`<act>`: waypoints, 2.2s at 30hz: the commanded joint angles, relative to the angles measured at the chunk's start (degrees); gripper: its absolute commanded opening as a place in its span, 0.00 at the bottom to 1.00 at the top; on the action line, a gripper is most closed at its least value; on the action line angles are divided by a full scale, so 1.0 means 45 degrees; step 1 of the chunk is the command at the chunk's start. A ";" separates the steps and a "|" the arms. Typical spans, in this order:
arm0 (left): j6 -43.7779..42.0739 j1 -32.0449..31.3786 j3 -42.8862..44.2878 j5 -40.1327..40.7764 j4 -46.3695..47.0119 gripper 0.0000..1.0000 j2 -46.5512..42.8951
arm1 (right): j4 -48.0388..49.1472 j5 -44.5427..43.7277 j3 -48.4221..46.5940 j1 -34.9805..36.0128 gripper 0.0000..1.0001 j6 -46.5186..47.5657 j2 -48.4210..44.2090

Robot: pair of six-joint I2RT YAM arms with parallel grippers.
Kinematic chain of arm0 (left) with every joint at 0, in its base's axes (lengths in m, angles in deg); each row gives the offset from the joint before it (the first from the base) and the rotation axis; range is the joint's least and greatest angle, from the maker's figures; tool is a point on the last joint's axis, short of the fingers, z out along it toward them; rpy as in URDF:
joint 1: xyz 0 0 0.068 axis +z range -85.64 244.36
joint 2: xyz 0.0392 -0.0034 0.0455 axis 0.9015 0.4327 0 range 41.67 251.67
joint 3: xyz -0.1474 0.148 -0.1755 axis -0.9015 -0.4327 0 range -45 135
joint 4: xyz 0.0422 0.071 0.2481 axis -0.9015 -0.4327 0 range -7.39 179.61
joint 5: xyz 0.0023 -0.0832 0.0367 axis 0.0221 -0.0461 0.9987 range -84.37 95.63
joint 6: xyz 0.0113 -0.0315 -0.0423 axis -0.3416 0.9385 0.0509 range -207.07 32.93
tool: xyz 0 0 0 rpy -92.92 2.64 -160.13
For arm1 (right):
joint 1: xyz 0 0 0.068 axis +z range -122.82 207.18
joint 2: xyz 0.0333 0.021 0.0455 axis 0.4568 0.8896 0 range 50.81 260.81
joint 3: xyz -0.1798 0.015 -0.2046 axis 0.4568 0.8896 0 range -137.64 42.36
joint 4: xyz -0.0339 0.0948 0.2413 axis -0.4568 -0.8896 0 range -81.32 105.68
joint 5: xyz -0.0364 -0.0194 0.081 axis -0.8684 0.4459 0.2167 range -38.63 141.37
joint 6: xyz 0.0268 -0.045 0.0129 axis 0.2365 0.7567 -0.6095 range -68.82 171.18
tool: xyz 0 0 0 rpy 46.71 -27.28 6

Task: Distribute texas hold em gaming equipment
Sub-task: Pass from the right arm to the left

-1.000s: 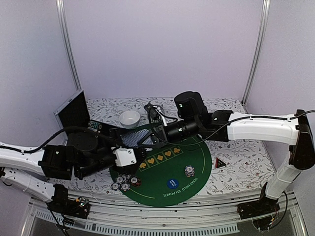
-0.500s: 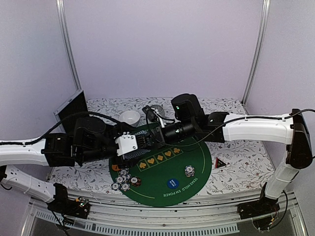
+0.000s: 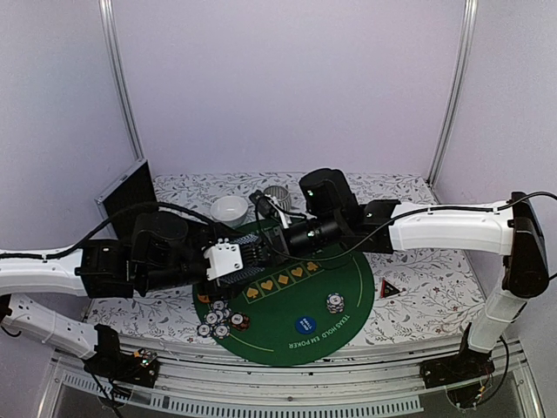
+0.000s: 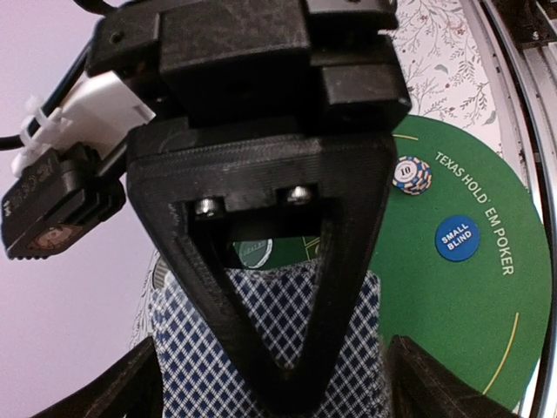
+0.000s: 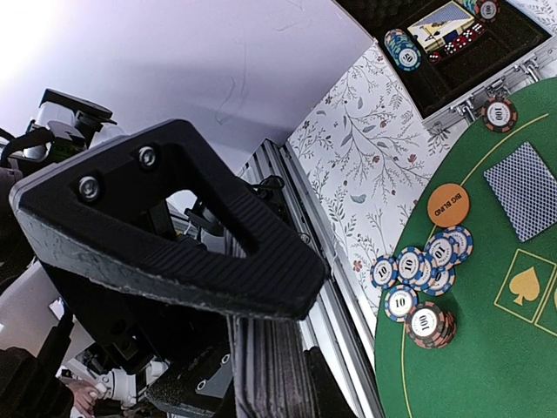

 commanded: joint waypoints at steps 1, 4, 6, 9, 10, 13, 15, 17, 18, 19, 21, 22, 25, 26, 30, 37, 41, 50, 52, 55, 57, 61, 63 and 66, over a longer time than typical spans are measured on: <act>-0.0092 0.0225 -0.0290 0.0029 0.0389 0.88 -0.0208 | 0.0265 0.0478 -0.0385 0.0080 0.03 -0.0210 0.0119; -0.0124 0.0225 -0.0451 -0.0019 0.0467 0.88 -0.0269 | 0.0291 0.0478 -0.0411 0.0082 0.03 -0.0201 0.0117; -0.0135 0.0233 -0.0527 -0.0017 0.0459 0.92 -0.0291 | 0.0295 0.0466 -0.0414 0.0083 0.03 -0.0204 0.0136; -0.0134 0.0230 -0.0571 -0.0050 0.0410 0.97 -0.0300 | 0.0285 0.0458 -0.0377 0.0087 0.03 -0.0204 0.0138; -0.0134 0.0240 -0.0558 -0.0051 0.0404 0.97 -0.0273 | 0.0289 0.0485 -0.0375 0.0083 0.03 -0.0216 0.0114; -0.0131 0.0244 -0.0533 0.0109 0.0414 0.92 -0.0121 | 0.0296 0.0546 -0.0356 0.0081 0.03 -0.0205 0.0078; -0.0124 0.0248 -0.0533 0.0279 0.0459 0.88 0.0001 | 0.0295 0.0573 -0.0355 0.0082 0.03 -0.0201 0.0060; -0.0096 0.0248 -0.0533 0.0484 0.0618 0.83 0.0029 | 0.0294 0.0610 -0.0355 0.0083 0.03 -0.0215 0.0039; -0.0088 0.0262 -0.0509 0.0553 0.0668 0.80 0.0012 | 0.0288 0.0614 -0.0345 0.0083 0.03 -0.0202 0.0040; -0.0069 0.0286 -0.0508 0.0571 0.0706 0.78 -0.0029 | 0.0304 0.0614 -0.0337 0.0083 0.03 -0.0201 0.0040; 0.0013 0.0335 -0.0514 0.0478 0.0716 0.75 -0.0121 | 0.0273 0.0571 -0.0316 0.0083 0.04 -0.0200 0.0040; 0.0068 0.0341 -0.0514 0.0408 0.0717 0.73 -0.0160 | 0.0266 0.0543 -0.0311 0.0083 0.05 -0.0200 0.0040; 0.0266 0.0362 -0.0499 0.0057 0.0674 0.70 -0.0281 | 0.0192 0.0445 -0.0333 0.0085 0.12 -0.0143 0.0078; 0.0287 0.0394 -0.0495 -0.0028 0.0655 0.69 -0.0336 | 0.0175 0.0425 -0.0335 0.0083 0.15 -0.0125 0.0106; 0.0352 0.0416 -0.0547 -0.0189 0.0637 0.66 -0.0506 | 0.0070 0.0289 -0.0355 0.0063 0.22 -0.0031 0.0148; 0.0452 0.0433 -0.0651 -0.0817 0.0435 0.65 -0.0897 | -0.0052 0.0206 -0.0338 0.0025 0.30 0.0221 0.0241; 0.0532 0.0422 -0.0551 -0.1105 0.0123 0.64 -0.0831 | -0.0101 0.0189 -0.0336 0.0005 0.34 0.0268 0.0337; 0.0832 0.0595 -0.0416 -0.1477 -0.0311 0.62 -0.0859 | -0.0353 -0.0299 0.0212 -0.0213 0.41 0.0289 -0.0085; 0.0870 0.0647 -0.0402 -0.1477 -0.0304 0.62 -0.0817 | -0.0491 -0.0350 0.0302 -0.0210 0.42 0.0305 -0.0193; 0.0930 0.0728 -0.0377 -0.1409 -0.0302 0.61 -0.0688 | -0.0737 -0.0466 0.0361 -0.0228 0.43 0.0379 -0.0311; 0.0955 0.0751 -0.0395 -0.1365 -0.0309 0.61 -0.0606 | -0.0810 -0.0568 0.0451 -0.0268 0.43 0.0412 -0.0439; 0.0994 0.0810 -0.0377 -0.1461 -0.0275 0.60 -0.0638 | -0.1152 -0.0799 0.0532 -0.0397 0.43 0.0481 -0.0682; 0.0998 0.0850 -0.0416 -0.1467 -0.0253 0.60 -0.0688 | -0.1281 -0.0858 0.0560 -0.0442 0.43 0.0529 -0.0809; 0.1016 0.0911 -0.0455 -0.1495 -0.0227 0.60 -0.0699 | -0.1444 -0.0935 0.0557 -0.0469 0.43 0.0600 -0.0948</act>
